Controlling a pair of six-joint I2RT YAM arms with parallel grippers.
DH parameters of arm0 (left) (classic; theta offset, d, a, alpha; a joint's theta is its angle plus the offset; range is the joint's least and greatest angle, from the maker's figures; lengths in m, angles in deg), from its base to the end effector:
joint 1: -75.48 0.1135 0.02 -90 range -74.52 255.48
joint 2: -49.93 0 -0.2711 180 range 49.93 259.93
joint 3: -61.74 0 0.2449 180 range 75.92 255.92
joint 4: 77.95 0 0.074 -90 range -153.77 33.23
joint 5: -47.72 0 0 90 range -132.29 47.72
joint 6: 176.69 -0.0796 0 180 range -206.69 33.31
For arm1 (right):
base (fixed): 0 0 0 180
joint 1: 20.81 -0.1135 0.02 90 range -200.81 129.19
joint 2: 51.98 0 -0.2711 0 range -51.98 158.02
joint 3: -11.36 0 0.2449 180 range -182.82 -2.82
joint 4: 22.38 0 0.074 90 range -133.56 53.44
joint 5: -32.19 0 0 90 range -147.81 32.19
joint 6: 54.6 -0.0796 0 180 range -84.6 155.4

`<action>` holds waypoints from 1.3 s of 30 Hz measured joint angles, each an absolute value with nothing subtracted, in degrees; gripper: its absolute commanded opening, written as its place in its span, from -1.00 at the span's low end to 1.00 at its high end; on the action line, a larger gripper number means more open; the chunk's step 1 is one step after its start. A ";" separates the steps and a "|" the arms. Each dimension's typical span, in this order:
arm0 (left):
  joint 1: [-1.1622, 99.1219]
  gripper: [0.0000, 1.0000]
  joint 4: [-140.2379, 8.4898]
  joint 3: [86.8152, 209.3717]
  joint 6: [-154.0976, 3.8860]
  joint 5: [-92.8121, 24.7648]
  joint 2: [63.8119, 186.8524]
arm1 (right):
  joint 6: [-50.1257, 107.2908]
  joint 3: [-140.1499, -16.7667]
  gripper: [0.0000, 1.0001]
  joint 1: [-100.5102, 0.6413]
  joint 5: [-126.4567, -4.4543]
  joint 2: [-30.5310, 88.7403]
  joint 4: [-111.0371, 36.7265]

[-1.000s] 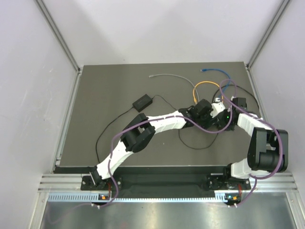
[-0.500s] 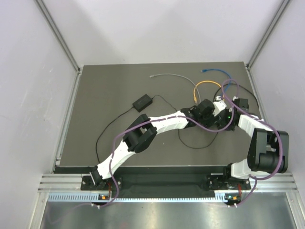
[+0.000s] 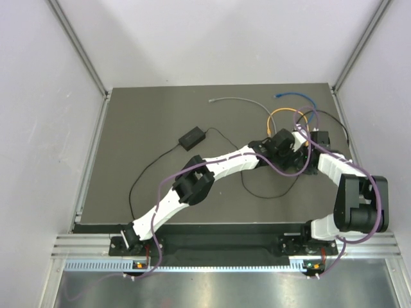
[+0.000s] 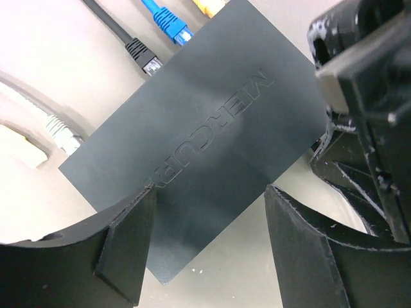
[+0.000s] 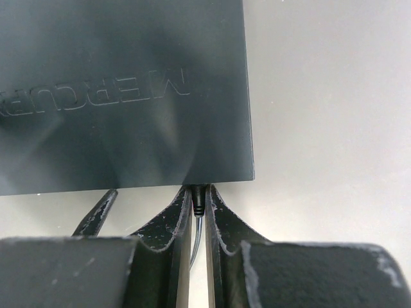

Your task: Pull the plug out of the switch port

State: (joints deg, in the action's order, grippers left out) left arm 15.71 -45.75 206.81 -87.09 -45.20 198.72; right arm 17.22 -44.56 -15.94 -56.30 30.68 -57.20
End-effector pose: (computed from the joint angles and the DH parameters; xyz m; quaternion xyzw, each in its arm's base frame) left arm 0.3159 -0.5341 0.1480 0.4363 0.7763 -0.2053 0.4061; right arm 0.2760 -0.0256 0.1371 0.1968 0.9491 0.0158 0.2454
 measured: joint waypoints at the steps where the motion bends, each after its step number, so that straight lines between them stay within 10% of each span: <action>1: 15.78 0.42 -45.66 206.92 -86.74 -44.87 198.72 | 17.20 -44.56 -1.00 -16.36 -55.49 30.57 -57.36; 39: 22.57 0.47 -50.16 195.62 -72.99 -38.51 191.13 | 14.25 -42.64 -1.00 -14.39 -75.86 18.28 -68.77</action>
